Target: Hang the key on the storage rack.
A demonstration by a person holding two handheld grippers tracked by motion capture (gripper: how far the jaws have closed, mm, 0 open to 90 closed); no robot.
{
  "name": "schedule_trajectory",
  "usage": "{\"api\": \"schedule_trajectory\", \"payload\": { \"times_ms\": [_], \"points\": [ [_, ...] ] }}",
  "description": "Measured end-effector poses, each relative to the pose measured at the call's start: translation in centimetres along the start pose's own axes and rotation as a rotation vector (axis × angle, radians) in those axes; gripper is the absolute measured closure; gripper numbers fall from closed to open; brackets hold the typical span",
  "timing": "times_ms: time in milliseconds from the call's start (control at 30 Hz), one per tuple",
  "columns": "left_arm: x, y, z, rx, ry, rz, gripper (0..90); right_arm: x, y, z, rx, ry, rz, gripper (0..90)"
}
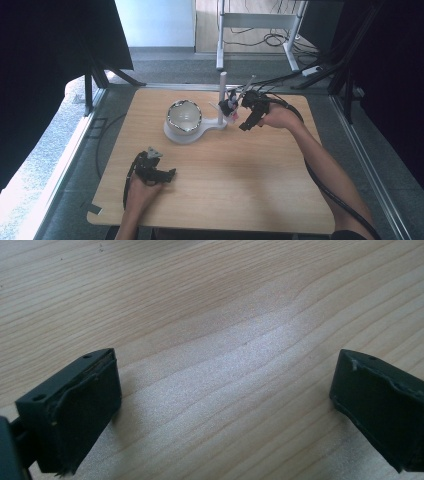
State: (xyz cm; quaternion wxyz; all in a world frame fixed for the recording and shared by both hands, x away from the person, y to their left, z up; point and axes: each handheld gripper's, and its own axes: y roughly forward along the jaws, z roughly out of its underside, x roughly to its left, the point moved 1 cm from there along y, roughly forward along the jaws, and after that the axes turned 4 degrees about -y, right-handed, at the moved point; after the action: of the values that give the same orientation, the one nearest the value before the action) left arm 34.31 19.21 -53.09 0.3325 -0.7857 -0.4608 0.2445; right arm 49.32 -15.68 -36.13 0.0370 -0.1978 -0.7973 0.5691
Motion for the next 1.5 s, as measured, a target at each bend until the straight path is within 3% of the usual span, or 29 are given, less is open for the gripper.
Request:
{"api": "schedule_trajectory", "payload": {
  "times_ms": [267, 1500],
  "points": [
    [0.0, 0.0, 0.0, 0.000, 0.000, 0.000, 0.0, 0.9, -1.1, 1.1, -0.018, -0.016, 0.018, 0.9],
    [0.0, 0.0, 0.0, 0.000, 0.000, 0.000, 0.0, 2.8, -4.5, 8.4, -0.059, 0.059, 0.051, 3.3]
  ]
}}
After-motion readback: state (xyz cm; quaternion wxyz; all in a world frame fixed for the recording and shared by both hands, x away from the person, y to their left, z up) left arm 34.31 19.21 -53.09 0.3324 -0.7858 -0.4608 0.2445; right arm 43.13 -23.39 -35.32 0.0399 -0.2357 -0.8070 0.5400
